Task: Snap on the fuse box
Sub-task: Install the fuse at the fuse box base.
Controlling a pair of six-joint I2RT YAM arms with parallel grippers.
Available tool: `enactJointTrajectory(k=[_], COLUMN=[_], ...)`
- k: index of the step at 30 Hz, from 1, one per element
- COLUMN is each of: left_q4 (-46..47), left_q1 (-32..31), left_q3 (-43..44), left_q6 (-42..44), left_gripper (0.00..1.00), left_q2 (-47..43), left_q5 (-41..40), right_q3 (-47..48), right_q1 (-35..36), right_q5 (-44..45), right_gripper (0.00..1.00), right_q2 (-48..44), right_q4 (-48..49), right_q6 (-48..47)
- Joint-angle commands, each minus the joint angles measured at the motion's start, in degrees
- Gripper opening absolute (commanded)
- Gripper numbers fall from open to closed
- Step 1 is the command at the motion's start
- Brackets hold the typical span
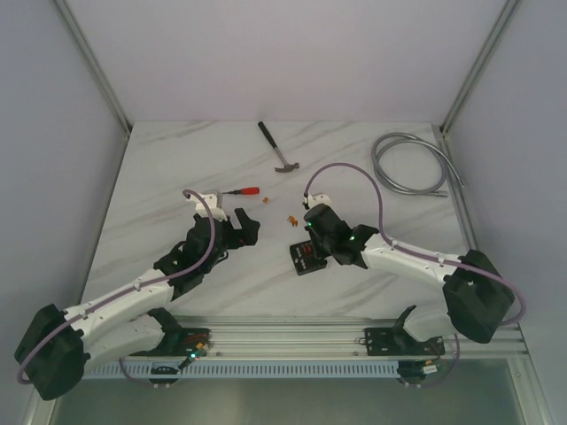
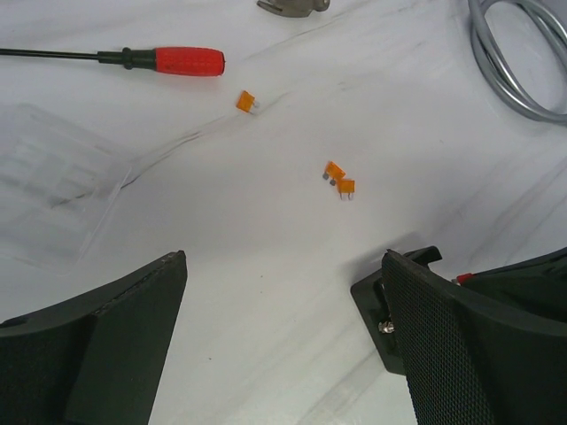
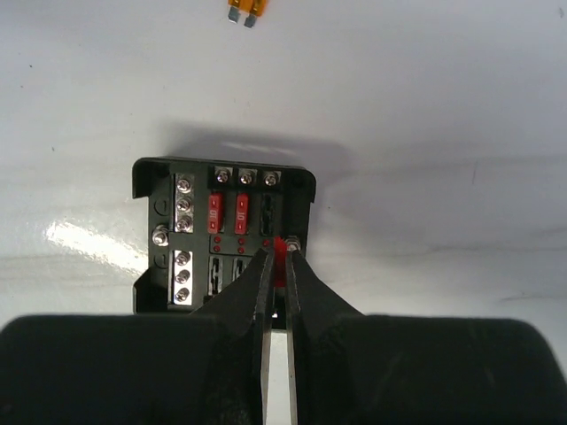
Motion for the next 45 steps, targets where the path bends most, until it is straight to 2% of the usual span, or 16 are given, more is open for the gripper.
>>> enactJointTrajectory(k=[1, 25, 45], left_q4=[-1.1, -1.7, -1.7], left_q1=[0.4, 1.1, 1.3], left_q3=[0.4, 0.8, 1.4], left_q6=[-0.8, -1.8, -2.0], left_gripper=[1.00, 1.00, 1.00], left_q2=[0.6, 1.6, 3.0], left_q5=[-0.8, 0.0, 0.5], right_q3=[2.4, 3.1, 2.4], right_q1=[0.8, 1.5, 1.6], right_q5=[2.6, 4.1, 5.6], right_gripper=[0.00, 0.00, 0.00], right_q2=[1.8, 8.3, 7.7], right_q4=[2.8, 4.2, 2.9], right_q6=[1.3, 1.9, 1.5])
